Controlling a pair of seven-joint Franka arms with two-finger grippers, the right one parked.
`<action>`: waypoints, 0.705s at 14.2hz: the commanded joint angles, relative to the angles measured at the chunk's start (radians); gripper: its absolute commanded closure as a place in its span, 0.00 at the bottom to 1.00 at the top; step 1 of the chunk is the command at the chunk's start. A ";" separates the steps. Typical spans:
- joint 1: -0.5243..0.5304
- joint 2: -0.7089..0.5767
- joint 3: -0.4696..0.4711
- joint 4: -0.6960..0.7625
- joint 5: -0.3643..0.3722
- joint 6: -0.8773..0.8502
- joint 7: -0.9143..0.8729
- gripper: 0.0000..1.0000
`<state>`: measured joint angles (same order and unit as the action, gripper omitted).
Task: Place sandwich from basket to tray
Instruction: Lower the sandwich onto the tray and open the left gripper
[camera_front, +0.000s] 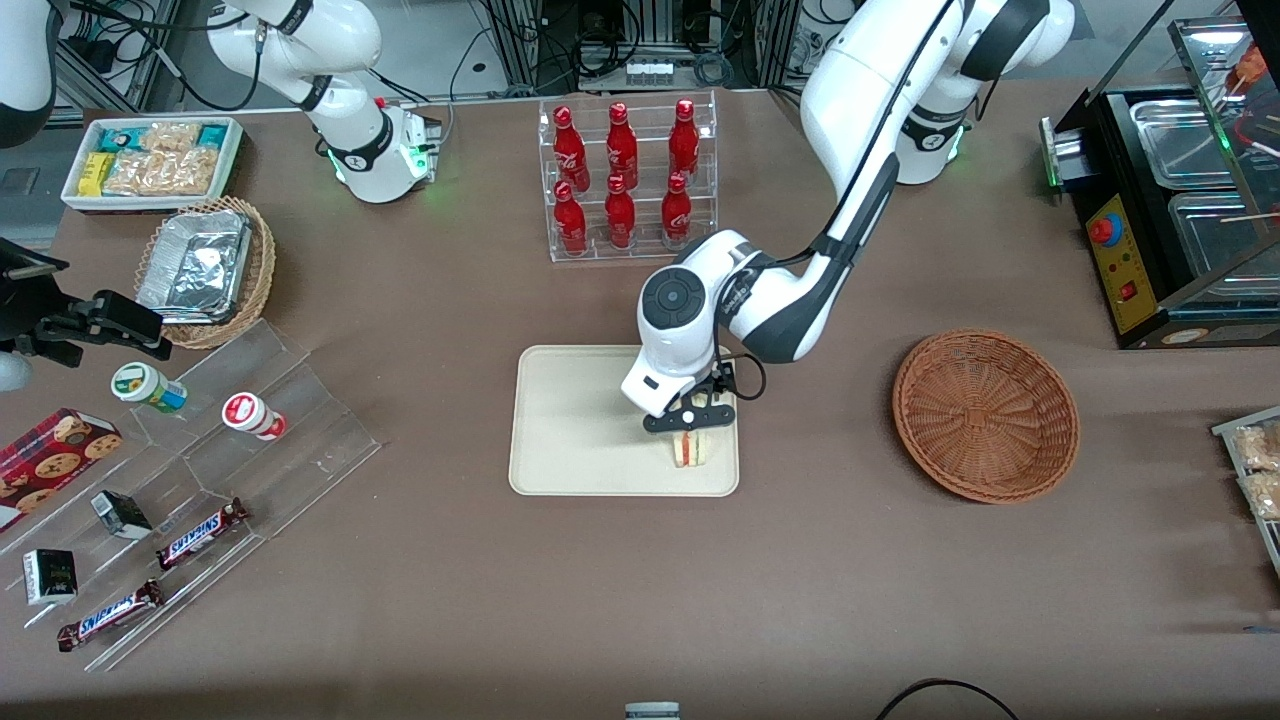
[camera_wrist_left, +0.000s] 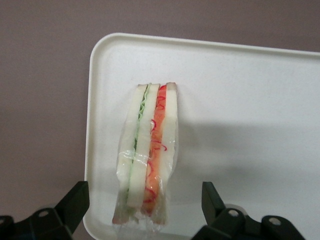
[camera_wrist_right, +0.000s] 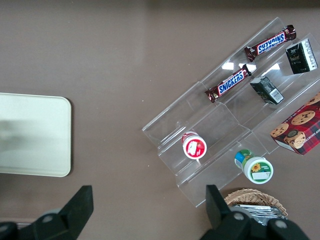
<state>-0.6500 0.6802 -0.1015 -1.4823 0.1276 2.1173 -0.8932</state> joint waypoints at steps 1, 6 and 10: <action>-0.013 -0.077 0.013 -0.003 0.020 -0.089 -0.027 0.00; -0.010 -0.178 0.013 -0.006 0.017 -0.229 -0.050 0.00; 0.013 -0.318 0.014 -0.003 0.018 -0.345 -0.049 0.00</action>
<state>-0.6447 0.4520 -0.0918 -1.4697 0.1284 1.8504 -0.9229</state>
